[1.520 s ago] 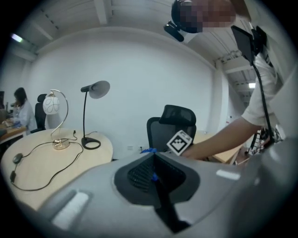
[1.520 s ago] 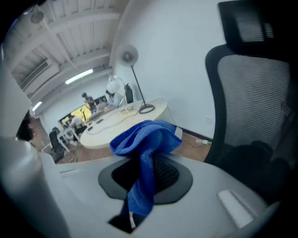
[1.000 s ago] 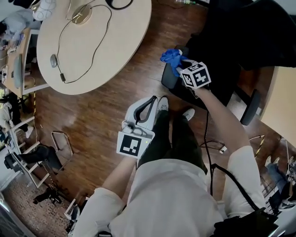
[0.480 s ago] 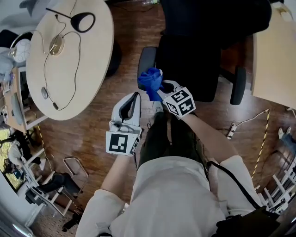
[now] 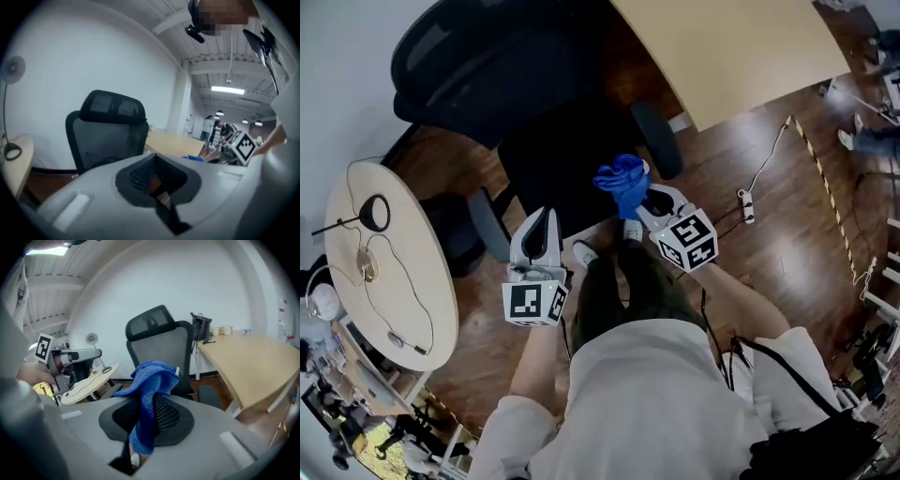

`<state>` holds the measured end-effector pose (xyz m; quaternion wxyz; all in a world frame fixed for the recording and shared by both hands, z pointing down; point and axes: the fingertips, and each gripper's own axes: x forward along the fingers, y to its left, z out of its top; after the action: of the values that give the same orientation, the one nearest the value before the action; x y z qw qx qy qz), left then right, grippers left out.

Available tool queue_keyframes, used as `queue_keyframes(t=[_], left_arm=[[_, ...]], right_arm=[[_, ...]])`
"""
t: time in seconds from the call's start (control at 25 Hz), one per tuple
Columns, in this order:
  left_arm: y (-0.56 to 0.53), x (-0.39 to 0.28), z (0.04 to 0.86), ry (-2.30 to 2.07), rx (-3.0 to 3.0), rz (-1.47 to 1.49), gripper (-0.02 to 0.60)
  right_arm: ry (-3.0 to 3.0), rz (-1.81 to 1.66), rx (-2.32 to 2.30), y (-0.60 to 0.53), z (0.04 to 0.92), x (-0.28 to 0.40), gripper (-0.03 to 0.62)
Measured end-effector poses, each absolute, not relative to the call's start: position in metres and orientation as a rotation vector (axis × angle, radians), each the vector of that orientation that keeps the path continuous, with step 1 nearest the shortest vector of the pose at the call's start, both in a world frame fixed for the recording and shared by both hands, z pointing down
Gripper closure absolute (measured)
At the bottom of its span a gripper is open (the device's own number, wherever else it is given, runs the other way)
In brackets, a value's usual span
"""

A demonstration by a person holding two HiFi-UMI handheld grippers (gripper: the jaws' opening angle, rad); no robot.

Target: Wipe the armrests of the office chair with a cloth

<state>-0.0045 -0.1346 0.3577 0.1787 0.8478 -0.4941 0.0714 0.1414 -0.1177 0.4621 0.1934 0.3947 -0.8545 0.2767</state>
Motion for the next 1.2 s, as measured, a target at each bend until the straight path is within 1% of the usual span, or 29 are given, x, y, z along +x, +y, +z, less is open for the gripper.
queue_keyframes(t=[0.12,0.24,0.28,0.4,0.52,0.72,1.04,1.2], left_arm=[[-0.141,0.033,0.355,-1.356,2.395,0.198,0.586],[-0.128,0.057,0.352,-1.344,2.537,0.367,0.586],[-0.121,0.061,0.351,-1.324,2.549,0.386,0.586],[-0.104,0.063,0.348,-1.3,2.454,0.317,0.584],[-0.089,0.057,0.356,-1.337,2.393,0.327,0.584],[-0.086,0.041,0.367,-1.375,2.344,0.317,0.584],[-0.107,0.047,0.37,-1.383,2.365,0.286,0.583],[-0.1,0.047,0.384,-1.383,2.347,0.267,0.583]], right_arm=[[-2.322,0.801,1.203,-0.155,0.49,0.193,0.528],[-2.217,0.759,1.231,-0.225,0.536,0.227,0.528],[-2.173,0.764,1.234,-0.251,0.554,0.233,0.528],[-2.014,0.811,1.206,-0.306,0.608,0.246,0.528],[-1.911,0.834,1.165,-0.318,0.633,0.254,0.528],[-1.977,0.834,1.149,-0.285,0.615,0.248,0.528],[-1.984,0.859,1.146,-0.108,0.613,0.277,0.528],[-2.077,0.703,1.153,-0.108,0.6,0.267,0.528]])
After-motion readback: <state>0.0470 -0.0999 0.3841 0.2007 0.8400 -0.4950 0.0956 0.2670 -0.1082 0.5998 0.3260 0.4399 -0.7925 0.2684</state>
